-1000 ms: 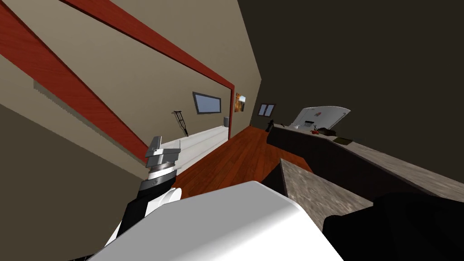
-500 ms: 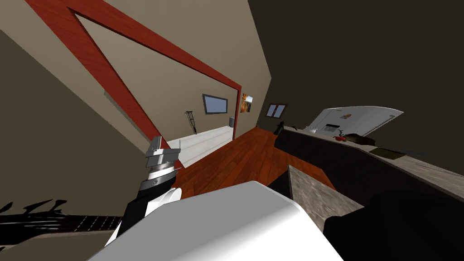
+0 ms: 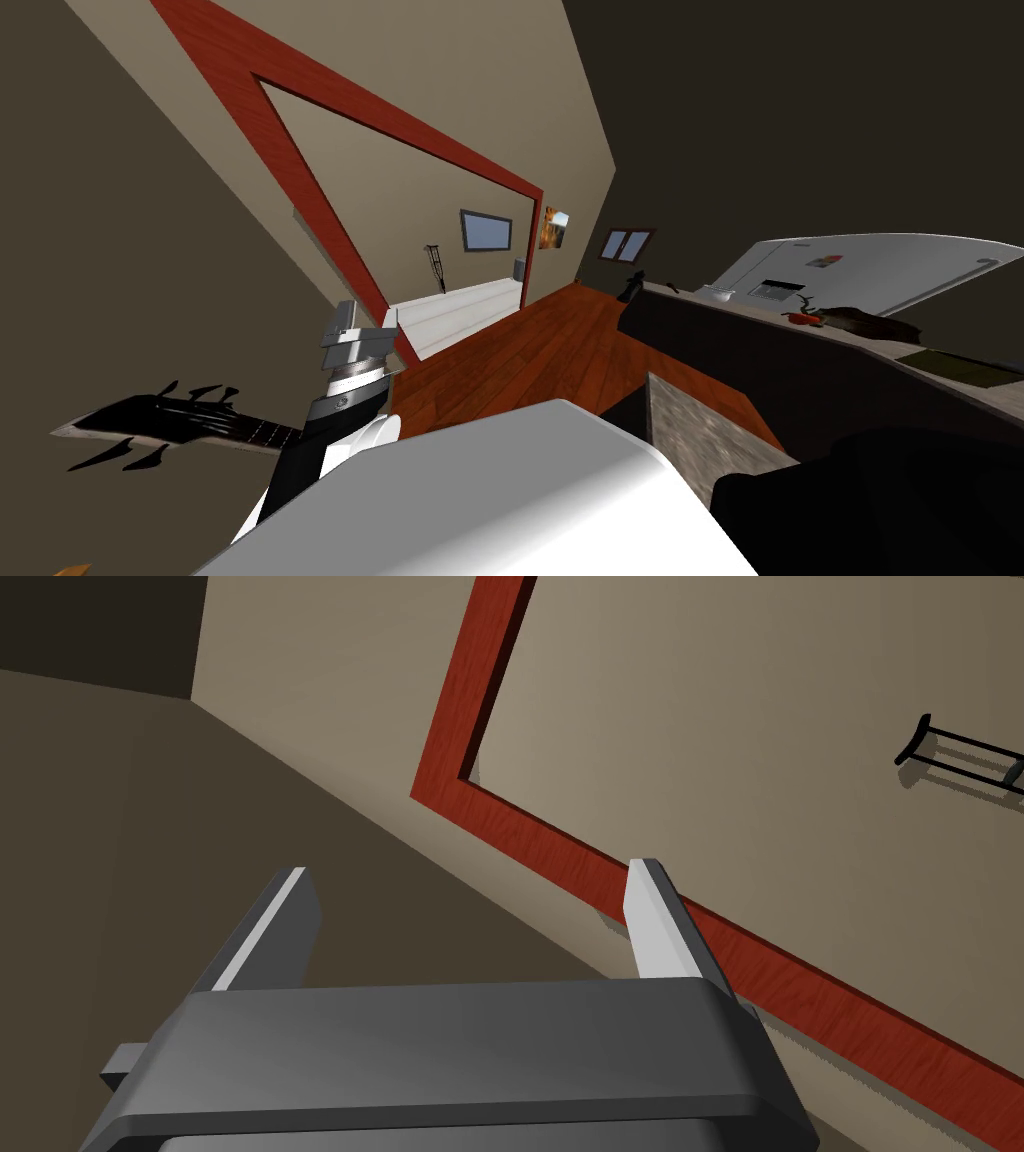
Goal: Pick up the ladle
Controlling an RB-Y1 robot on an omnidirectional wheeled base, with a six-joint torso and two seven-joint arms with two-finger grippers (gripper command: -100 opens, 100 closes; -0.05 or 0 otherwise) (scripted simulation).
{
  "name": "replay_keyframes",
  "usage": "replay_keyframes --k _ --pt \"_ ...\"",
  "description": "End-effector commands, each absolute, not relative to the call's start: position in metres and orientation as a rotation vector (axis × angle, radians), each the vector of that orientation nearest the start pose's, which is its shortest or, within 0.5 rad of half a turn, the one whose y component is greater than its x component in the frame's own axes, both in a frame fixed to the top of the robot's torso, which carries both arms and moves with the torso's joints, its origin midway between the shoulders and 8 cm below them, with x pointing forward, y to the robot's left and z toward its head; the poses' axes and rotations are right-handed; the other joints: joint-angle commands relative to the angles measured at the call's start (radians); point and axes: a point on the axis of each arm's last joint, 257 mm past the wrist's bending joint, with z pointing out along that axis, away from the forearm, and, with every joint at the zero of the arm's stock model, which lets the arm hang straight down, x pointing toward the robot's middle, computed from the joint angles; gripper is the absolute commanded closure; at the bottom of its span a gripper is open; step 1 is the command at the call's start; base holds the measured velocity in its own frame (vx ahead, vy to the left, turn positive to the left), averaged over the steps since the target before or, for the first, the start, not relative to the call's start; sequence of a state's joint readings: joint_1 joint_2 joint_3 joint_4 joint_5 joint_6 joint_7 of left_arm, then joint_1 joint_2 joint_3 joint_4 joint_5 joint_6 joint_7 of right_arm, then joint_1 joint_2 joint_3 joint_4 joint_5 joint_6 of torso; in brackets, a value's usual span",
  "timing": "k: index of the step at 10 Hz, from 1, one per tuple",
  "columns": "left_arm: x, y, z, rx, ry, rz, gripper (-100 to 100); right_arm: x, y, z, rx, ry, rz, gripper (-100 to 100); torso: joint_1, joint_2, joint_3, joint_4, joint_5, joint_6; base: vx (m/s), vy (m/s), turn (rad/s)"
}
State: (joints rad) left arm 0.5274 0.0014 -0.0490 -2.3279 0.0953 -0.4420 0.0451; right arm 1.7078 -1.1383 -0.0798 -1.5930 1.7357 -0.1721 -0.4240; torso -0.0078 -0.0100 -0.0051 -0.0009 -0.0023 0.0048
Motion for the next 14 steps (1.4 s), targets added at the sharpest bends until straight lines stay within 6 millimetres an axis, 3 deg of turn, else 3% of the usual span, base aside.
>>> replay_keyframes --k 1,2,3,12,13,14 --pt "0.343 0.276 0.025 -0.769 0.566 -1.438 0 -0.286 -0.596 -0.324 -0.825 3.288 -0.386 -100 0.000 0.000 0.000 0.000 0.000 0.000 -0.012 0.004 0.003" --pt "0.343 0.276 0.025 -0.769 0.566 -1.438 0 -0.285 -0.595 -0.325 -0.822 3.287 -0.385 0 0.000 -0.001 -0.001 0.000 0.000 0.000 0.000 0.000 0.000" --pt "0.343 0.276 0.025 -0.769 0.566 -1.438 0 -0.286 -0.597 -0.329 -0.833 3.279 -0.393 -100 0.000 -0.002 -0.001 -0.001 0.000 0.000 0.006 -0.009 -0.045" --pt "0.343 0.276 0.025 -0.769 0.566 -1.438 0 -0.287 -0.601 -0.347 -0.868 3.250 -0.415 -100 -0.001 -0.003 -0.002 -0.001 0.000 0.000 0.011 -0.008 -0.034" --pt "0.343 0.276 0.025 -0.769 0.566 -1.438 0 -0.287 -0.601 -0.347 -0.873 3.249 -0.414 100 -0.001 -0.003 -0.002 -0.001 0.000 0.000 0.000 0.000 0.000" --pt "0.343 0.276 0.025 -0.769 0.566 -1.438 0 -0.287 -0.601 -0.347 -0.873 3.249 -0.414 100 -0.001 -0.002 -0.001 -0.001 0.000 0.000 0.000 -0.009 0.019"
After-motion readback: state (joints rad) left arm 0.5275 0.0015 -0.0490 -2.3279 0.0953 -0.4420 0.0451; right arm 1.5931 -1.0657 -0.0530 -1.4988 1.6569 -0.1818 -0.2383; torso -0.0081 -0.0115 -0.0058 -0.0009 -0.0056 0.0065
